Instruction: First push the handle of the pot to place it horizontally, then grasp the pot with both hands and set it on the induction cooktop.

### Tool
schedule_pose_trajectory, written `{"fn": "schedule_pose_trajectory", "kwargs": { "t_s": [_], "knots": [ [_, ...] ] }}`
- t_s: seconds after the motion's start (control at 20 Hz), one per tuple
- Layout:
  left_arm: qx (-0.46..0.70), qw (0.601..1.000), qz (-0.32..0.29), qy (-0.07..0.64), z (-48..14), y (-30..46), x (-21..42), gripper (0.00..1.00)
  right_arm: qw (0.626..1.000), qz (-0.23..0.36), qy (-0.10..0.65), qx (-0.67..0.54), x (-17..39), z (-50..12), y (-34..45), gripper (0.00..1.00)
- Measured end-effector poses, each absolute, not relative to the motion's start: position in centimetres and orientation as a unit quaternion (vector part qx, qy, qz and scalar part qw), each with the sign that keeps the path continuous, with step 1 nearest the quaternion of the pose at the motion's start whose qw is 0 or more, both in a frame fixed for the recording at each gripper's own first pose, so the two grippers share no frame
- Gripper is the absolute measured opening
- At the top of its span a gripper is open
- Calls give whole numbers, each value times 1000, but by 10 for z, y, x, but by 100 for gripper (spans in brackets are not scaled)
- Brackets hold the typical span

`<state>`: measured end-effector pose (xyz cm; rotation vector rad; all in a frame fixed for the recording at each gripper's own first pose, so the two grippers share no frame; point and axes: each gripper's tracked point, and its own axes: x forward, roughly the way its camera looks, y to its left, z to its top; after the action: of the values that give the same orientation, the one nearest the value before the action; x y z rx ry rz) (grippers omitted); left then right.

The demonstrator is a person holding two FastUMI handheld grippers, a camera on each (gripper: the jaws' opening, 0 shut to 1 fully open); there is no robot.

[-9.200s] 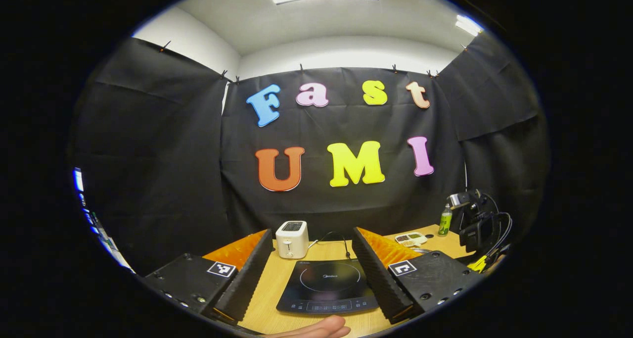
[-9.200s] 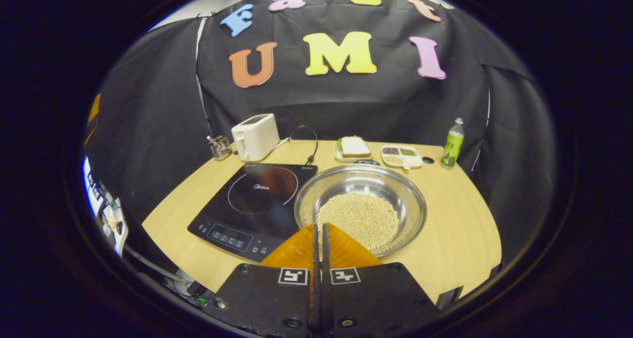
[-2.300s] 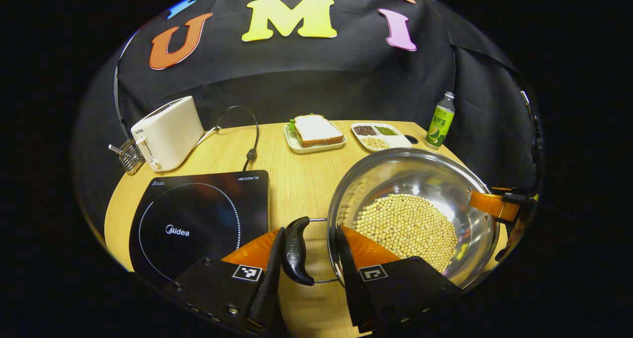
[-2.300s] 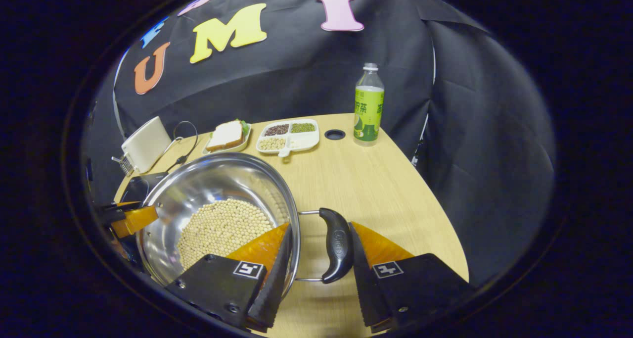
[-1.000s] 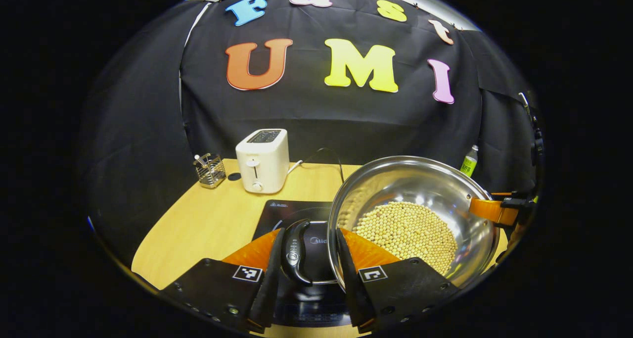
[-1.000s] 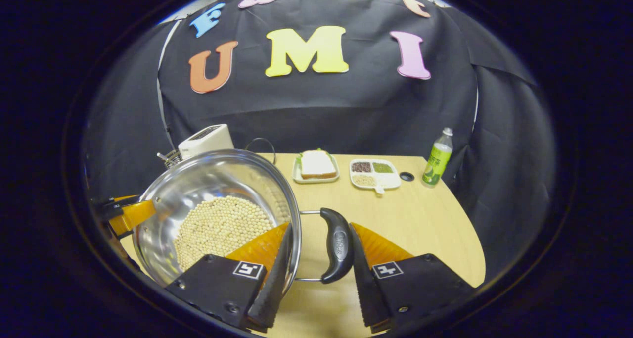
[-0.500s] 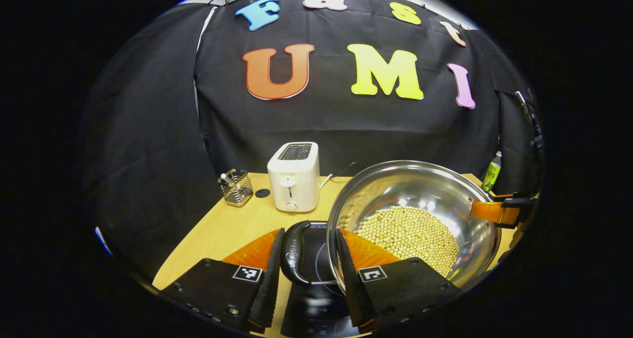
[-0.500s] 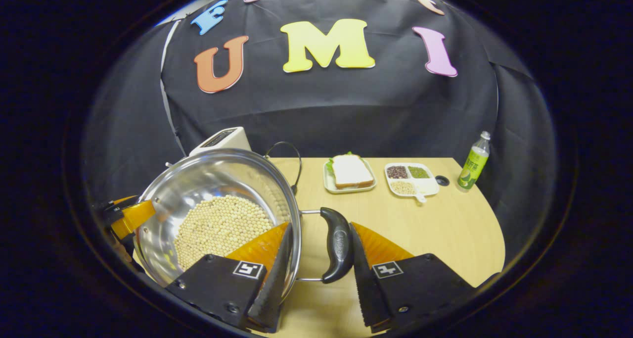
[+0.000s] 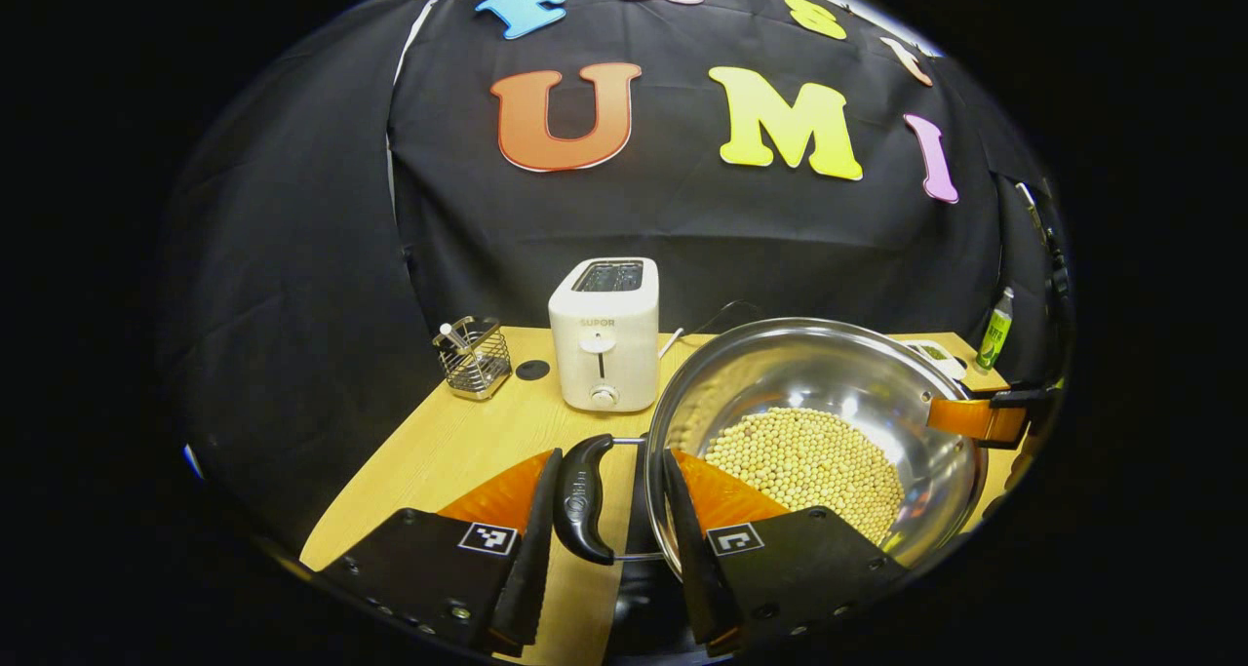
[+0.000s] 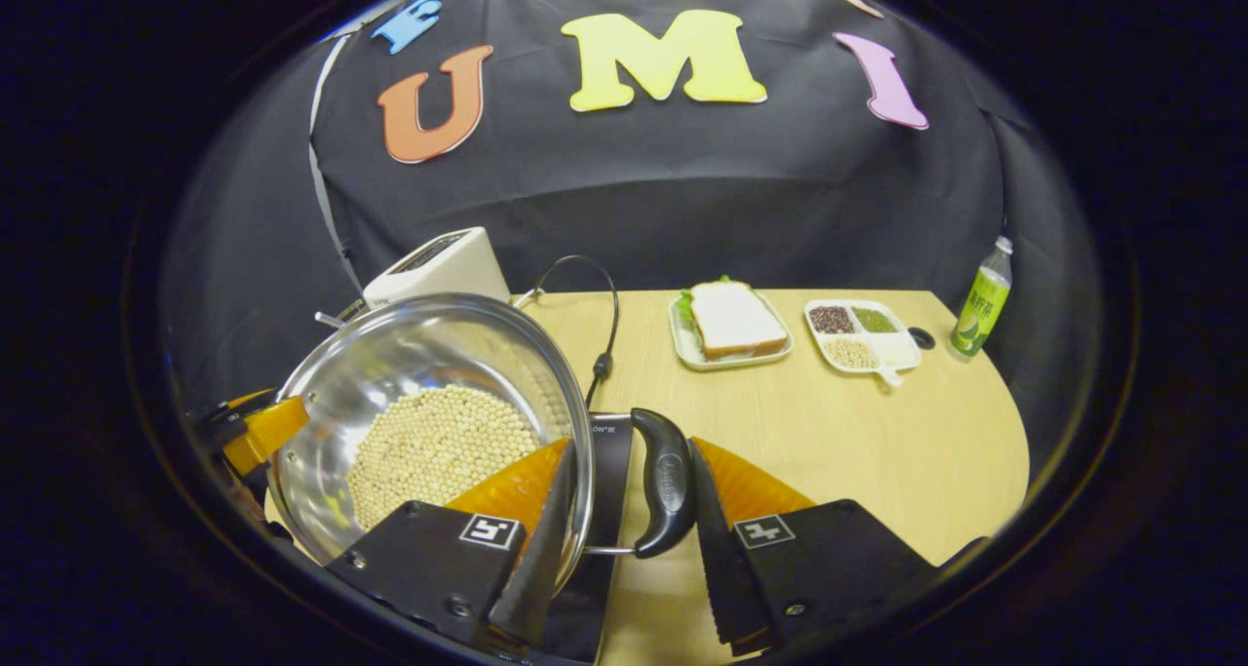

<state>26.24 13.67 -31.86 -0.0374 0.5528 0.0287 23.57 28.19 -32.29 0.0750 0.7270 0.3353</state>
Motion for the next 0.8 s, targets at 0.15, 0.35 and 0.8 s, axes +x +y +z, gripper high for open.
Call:
{"fn": "schedule_pose_trajectory", "kwargs": {
  "t_s": [0.15,0.35,0.8],
  "knots": [
    [-33,959,10,282,-335,142,263,56,920,158,357,37,232,-337,285,66],
    [-48,955,6,291,-353,140,260,56,928,150,339,20,231,-338,282,65],
    [-34,961,17,274,-351,139,257,61,939,166,298,46,237,-335,282,65]
  ]
}}
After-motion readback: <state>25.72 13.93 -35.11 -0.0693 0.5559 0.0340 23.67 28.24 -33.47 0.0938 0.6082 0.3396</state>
